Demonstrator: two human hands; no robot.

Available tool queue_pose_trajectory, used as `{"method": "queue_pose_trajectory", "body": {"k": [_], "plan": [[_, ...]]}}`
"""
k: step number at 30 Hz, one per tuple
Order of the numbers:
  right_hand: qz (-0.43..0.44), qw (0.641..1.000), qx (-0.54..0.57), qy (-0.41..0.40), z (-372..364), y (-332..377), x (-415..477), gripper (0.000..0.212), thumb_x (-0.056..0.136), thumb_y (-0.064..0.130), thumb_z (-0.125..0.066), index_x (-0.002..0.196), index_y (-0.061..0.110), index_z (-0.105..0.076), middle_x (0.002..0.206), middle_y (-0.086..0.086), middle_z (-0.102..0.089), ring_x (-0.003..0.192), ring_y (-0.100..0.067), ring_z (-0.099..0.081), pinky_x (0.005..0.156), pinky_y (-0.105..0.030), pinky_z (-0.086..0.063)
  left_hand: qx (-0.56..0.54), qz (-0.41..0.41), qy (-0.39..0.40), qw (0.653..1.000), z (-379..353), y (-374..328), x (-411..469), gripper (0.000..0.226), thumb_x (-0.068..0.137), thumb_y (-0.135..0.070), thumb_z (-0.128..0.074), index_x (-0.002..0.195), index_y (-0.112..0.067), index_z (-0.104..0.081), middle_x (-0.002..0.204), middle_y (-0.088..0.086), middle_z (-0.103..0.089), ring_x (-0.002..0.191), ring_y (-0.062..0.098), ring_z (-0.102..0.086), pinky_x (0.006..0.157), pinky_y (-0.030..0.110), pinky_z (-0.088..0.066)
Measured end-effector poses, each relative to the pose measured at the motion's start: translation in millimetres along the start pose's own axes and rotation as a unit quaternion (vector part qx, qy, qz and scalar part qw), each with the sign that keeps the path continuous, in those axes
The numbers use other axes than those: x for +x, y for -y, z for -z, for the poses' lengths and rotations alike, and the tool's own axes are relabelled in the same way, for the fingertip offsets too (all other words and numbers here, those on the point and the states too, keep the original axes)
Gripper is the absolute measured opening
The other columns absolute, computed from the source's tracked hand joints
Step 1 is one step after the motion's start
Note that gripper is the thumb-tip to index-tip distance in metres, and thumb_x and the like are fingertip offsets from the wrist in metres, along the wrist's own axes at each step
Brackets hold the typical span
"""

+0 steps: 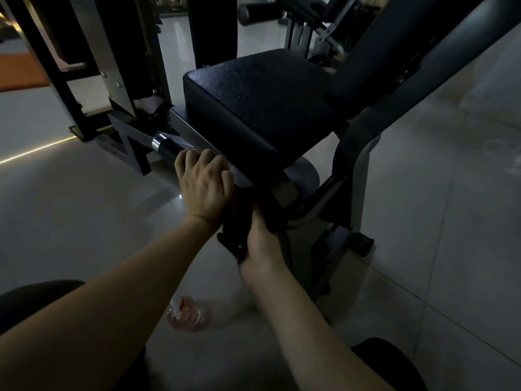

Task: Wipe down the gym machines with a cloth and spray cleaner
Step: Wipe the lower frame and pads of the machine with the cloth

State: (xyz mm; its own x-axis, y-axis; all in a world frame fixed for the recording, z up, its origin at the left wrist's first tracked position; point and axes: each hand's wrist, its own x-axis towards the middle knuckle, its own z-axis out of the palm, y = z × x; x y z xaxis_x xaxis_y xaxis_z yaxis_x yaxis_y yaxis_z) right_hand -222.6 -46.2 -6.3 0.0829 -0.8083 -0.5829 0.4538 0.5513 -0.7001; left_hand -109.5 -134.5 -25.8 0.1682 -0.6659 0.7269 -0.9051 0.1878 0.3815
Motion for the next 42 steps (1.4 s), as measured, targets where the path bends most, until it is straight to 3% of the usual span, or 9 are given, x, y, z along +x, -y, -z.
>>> {"method": "queue_pose_trajectory", "body": {"k": [5,10,14,19,22,26,32,38,42], "plan": [[0.009,0.985,0.028,-0.171,61,28,17,0.054,0.097,0.053,-0.057,0.136,0.016,-0.055,0.125,-0.013,-0.065,0.099,-0.031,-0.066,0.087,-0.045,-0.057,0.002,0.005,0.011,1.0,3,-4,-1,0.027,0.092,-0.025,-0.037,0.076,-0.016,-0.056,0.082,-0.001,-0.048,0.09,0.022,-0.044,0.107,0.046,-0.033],[0.051,0.978,-0.071,-0.189,60,41,16,0.052,0.093,0.046,-0.065,0.13,0.012,-0.05,0.121,-0.012,-0.061,0.105,-0.033,-0.062,0.097,-0.049,-0.053,-0.007,0.001,0.024,1.0,5,-4,-2,0.028,0.094,-0.026,-0.036,0.076,-0.018,-0.056,0.083,-0.001,-0.048,0.091,0.023,-0.044,0.107,0.047,-0.032],[0.038,0.977,-0.026,-0.209,45,31,15,0.073,0.088,0.045,-0.072,0.142,0.006,-0.043,0.132,-0.018,-0.057,0.114,-0.039,-0.06,0.1,-0.054,-0.051,0.012,-0.007,0.061,0.998,11,-4,0,0.029,0.096,-0.026,-0.034,0.077,-0.018,-0.056,0.083,-0.003,-0.046,0.09,0.021,-0.043,0.109,0.045,-0.031],[0.0,0.991,0.0,-0.134,43,25,20,0.062,0.094,0.053,-0.06,0.135,0.008,-0.052,0.116,-0.018,-0.068,0.099,-0.034,-0.069,0.096,-0.054,-0.054,-0.019,-0.007,0.138,0.99,23,2,8,0.036,0.096,-0.028,-0.031,0.077,-0.021,-0.061,0.086,-0.005,-0.053,0.099,0.017,-0.043,0.116,0.043,-0.019],[0.046,0.976,-0.158,-0.143,54,25,10,0.066,0.093,0.053,-0.061,0.137,0.004,-0.051,0.121,-0.018,-0.066,0.108,-0.036,-0.066,0.099,-0.052,-0.053,-0.096,0.013,0.2,0.975,39,3,15,0.031,0.091,-0.025,-0.037,0.083,-0.023,-0.066,0.096,-0.009,-0.058,0.11,0.013,-0.04,0.12,0.039,-0.009],[0.332,0.816,-0.446,-0.157,70,36,-20,0.033,0.093,0.039,-0.067,0.093,0.006,-0.064,0.08,-0.003,-0.066,0.082,-0.028,-0.07,0.07,-0.04,-0.058,-0.133,0.102,0.207,0.964,65,-6,23,0.024,0.09,-0.003,-0.051,0.101,-0.016,-0.068,0.101,-0.013,-0.05,0.115,0.015,-0.037,0.099,0.037,-0.032],[0.485,0.526,-0.69,-0.109,33,30,4,0.069,0.077,0.039,-0.074,0.134,0.007,-0.048,0.131,-0.014,-0.05,0.119,-0.032,-0.049,0.097,-0.044,-0.044,-0.082,0.145,0.145,0.975,83,6,7,0.021,0.088,-0.005,-0.051,0.096,-0.017,-0.066,0.091,-0.006,-0.058,0.1,0.018,-0.051,0.074,0.031,-0.041],[0.548,0.449,-0.705,-0.021,-18,35,32,0.065,0.083,0.018,-0.065,0.144,0.008,-0.043,0.142,-0.016,-0.046,0.128,-0.033,-0.046,0.1,-0.045,-0.046,-0.06,0.263,0.301,0.915,82,21,-10,0.011,0.097,-0.014,-0.054,0.098,-0.019,-0.064,0.088,0.0,-0.066,0.083,0.019,-0.064,0.073,0.035,-0.054],[0.543,0.462,-0.7,0.044,1,37,32,0.07,0.085,0.012,-0.062,0.149,0.002,-0.039,0.151,-0.017,-0.042,0.14,-0.03,-0.041,0.116,-0.04,-0.038,-0.211,0.376,0.414,0.802,79,17,-17,0.014,0.101,-0.014,-0.054,0.105,-0.014,-0.067,0.1,0.014,-0.073,0.085,0.019,-0.07,0.083,0.036,-0.058]]}}
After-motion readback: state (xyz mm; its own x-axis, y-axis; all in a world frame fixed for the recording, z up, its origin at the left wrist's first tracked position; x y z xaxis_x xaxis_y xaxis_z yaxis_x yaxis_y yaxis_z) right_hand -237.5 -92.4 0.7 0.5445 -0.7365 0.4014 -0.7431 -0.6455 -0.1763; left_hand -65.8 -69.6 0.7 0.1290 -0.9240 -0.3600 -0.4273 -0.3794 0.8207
